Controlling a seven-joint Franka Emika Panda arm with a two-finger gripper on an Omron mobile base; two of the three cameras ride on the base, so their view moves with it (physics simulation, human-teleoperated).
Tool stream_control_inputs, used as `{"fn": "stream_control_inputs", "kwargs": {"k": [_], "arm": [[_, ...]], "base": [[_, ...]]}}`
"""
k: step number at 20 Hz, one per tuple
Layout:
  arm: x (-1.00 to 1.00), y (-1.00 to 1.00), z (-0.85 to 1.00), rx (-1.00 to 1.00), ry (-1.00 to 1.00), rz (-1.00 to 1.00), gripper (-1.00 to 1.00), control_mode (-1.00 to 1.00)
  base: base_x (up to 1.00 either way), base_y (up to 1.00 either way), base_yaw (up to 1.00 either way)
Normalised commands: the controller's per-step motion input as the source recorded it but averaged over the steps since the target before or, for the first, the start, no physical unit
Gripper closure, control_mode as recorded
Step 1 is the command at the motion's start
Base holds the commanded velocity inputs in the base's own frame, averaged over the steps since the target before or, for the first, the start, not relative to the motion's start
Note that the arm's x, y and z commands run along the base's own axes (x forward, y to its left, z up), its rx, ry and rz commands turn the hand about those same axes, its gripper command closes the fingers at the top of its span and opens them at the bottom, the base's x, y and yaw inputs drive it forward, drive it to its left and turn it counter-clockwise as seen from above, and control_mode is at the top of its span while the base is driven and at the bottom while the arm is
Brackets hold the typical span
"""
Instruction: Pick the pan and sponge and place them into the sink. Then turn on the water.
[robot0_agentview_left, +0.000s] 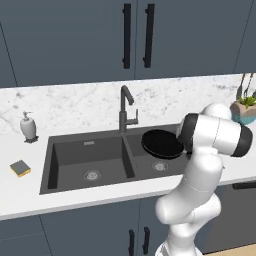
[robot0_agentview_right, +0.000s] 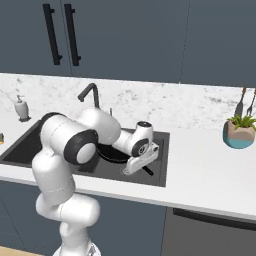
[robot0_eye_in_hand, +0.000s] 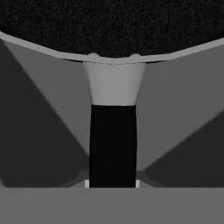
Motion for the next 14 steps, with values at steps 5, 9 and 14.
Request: {"fn": "stream_control_inputs", "kwargs": {"k": [5,9,14], "arm": [[0.18,0.00,-0.31,0.00,0.00,0.14,1.00,-1.00],[0.33,0.01,-0.29,0.00,0.00,0.09,1.00,-1.00],[0.38,0.06,-0.22,0.00,0.00,0.04,1.00,-1.00]], "base": [[0.00,0.00,0.00],[0.00,0.00,0.00],[0.00,0.00,0.00]]}}
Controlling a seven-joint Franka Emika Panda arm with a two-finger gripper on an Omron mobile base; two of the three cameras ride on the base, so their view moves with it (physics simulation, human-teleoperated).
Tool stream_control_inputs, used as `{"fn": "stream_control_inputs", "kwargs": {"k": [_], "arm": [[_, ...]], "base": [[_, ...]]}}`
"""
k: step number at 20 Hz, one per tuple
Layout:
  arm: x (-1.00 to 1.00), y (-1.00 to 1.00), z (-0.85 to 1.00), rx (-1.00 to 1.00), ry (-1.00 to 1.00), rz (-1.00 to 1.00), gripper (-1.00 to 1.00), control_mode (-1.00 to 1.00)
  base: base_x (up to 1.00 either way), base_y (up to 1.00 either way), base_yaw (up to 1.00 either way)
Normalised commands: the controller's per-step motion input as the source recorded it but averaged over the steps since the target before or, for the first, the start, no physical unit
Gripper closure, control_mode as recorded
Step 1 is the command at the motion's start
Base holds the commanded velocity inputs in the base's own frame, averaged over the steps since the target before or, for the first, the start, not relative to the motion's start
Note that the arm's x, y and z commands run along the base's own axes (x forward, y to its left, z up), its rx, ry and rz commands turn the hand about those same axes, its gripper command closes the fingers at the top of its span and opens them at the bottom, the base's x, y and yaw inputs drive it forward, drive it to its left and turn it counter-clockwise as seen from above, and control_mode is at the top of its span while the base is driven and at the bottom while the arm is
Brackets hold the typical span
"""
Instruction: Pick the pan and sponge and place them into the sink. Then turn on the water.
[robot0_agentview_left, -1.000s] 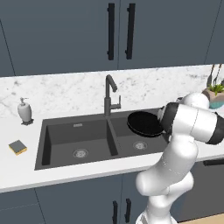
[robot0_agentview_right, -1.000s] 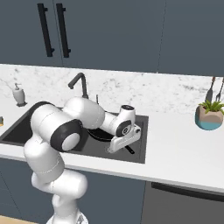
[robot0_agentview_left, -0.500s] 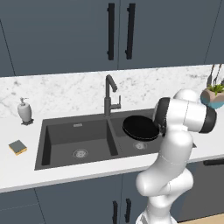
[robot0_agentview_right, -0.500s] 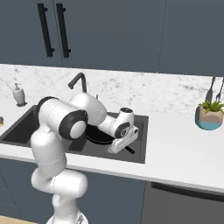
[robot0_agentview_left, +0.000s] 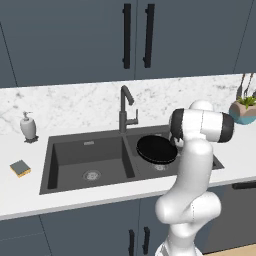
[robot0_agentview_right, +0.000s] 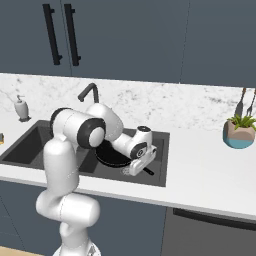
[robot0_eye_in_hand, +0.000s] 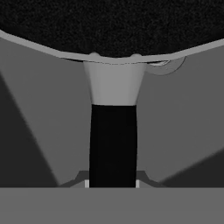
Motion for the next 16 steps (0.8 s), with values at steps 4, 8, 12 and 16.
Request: {"fn": "stream_control_inputs", "kwargs": {"k": [4,8,12,16], "arm": [[0.29,0.04,-0.17,0.00,0.00,0.00,1.00,-1.00],[0.29,0.01,-0.35,0.00,0.00,0.00,1.00,-1.00],[0.32,0.04,-0.40,0.00,0.00,0.00,1.00,-1.00],[0.24,0.08,-0.24,0.00,0.00,0.00,1.00,-1.00]], "base": [[0.00,0.00,0.00],[0.00,0.00,0.00],[0.00,0.00,0.00],[0.00,0.00,0.00]]}}
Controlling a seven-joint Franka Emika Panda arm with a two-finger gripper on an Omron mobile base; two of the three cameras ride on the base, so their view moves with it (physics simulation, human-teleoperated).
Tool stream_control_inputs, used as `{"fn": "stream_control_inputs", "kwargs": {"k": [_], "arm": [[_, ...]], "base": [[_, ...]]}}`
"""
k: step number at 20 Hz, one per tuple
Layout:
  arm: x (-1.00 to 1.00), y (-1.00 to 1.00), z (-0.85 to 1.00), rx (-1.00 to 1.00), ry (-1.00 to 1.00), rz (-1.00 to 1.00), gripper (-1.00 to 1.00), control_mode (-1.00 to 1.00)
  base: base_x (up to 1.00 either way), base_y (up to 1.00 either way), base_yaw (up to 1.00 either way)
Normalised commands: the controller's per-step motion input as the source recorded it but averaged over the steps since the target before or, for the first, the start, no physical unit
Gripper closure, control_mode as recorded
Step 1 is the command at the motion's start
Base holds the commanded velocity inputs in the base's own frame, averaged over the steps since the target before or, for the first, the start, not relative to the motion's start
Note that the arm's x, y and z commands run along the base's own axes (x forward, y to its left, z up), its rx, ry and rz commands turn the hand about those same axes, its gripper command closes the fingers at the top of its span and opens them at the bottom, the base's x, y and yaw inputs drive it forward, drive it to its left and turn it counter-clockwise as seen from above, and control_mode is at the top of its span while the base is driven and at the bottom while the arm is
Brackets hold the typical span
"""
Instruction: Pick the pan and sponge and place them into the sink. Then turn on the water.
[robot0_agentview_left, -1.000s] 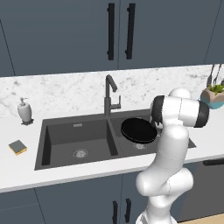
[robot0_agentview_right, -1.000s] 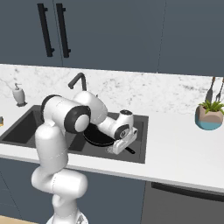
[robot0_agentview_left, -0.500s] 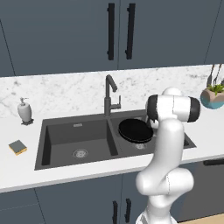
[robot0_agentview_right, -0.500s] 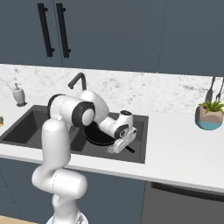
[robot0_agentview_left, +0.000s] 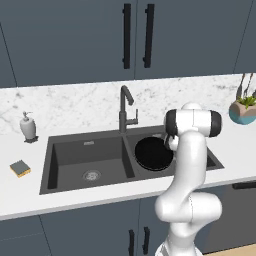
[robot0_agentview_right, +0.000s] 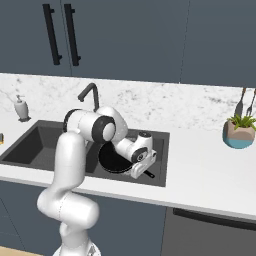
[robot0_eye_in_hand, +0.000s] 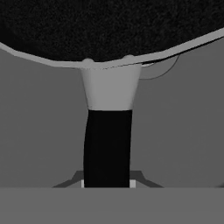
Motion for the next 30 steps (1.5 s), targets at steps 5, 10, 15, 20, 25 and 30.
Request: {"fn": "stream_control_inputs", "kwargs": {"k": [5,10,15,20,25,30], "arm": [[0.19,0.04,-0.14,0.00,0.00,0.00,1.00,-1.00],[0.02,0.08,-0.20,0.00,0.01,0.01,1.00,-1.00],[0.00,0.14,-0.26,0.00,0.01,0.01,1.00,-1.00],[0.00,0.19,-0.25,0.00,0.00,0.01,1.00,-1.00],[0.00,0.16,-0.20,0.00,0.00,0.01,1.00,-1.00],[0.00,0.13,-0.12,0.00,0.00,0.00,1.00,-1.00]], "base": [[0.00,0.00,0.00],[0.00,0.00,0.00],[0.00,0.00,0.00],[0.00,0.00,0.00],[0.00,0.00,0.00],[0.00,0.00,0.00]]}}
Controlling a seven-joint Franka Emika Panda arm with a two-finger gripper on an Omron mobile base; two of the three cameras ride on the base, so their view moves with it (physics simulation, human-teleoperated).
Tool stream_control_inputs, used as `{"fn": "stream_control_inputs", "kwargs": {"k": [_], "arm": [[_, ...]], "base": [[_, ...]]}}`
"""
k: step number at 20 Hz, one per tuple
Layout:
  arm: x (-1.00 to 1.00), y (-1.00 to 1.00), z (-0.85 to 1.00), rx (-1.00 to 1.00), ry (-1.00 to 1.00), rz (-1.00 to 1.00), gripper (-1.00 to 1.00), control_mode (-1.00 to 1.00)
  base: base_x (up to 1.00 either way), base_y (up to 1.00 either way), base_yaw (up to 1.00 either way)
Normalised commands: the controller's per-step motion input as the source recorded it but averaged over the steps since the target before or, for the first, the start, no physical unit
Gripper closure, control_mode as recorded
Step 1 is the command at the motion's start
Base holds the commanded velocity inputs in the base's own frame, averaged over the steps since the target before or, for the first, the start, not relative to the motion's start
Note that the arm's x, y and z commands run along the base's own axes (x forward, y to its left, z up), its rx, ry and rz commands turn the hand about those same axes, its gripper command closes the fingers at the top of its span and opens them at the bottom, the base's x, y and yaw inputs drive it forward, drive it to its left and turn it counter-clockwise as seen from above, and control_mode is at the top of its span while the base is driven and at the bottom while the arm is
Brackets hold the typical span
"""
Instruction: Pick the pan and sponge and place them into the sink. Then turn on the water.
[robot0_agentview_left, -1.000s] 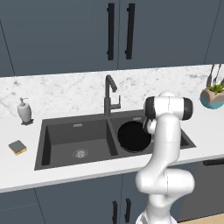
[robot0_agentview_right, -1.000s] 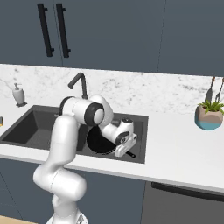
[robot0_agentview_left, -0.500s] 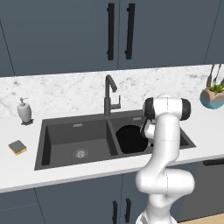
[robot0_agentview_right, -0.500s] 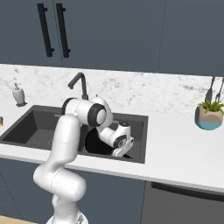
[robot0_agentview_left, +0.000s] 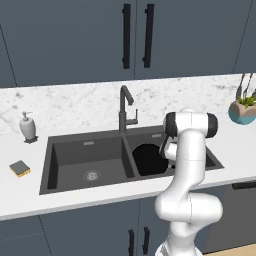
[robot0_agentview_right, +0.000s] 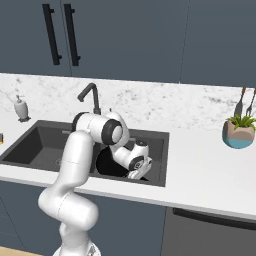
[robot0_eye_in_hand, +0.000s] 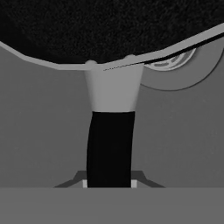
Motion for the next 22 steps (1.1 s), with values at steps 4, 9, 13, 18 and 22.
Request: {"fn": "stream_control_inputs", "kwargs": {"k": [4,9,13,18,22], "arm": [[0.00,0.08,-0.10,0.00,0.00,0.01,-1.00,-1.00],[0.00,0.03,0.00,0.00,0.00,0.00,-1.00,-1.00],[0.00,0.00,0.00,0.00,0.00,0.00,-1.00,-1.00],[0.00,0.00,0.01,0.00,0.00,0.00,-1.00,-1.00],[-0.04,0.00,0.22,0.00,-0.03,0.00,-1.00,-1.00]], "base": [[0.00,0.00,0.00],[0.00,0.00,0.00],[0.00,0.00,0.00],[0.00,0.00,0.00],[0.00,0.00,0.00]]}}
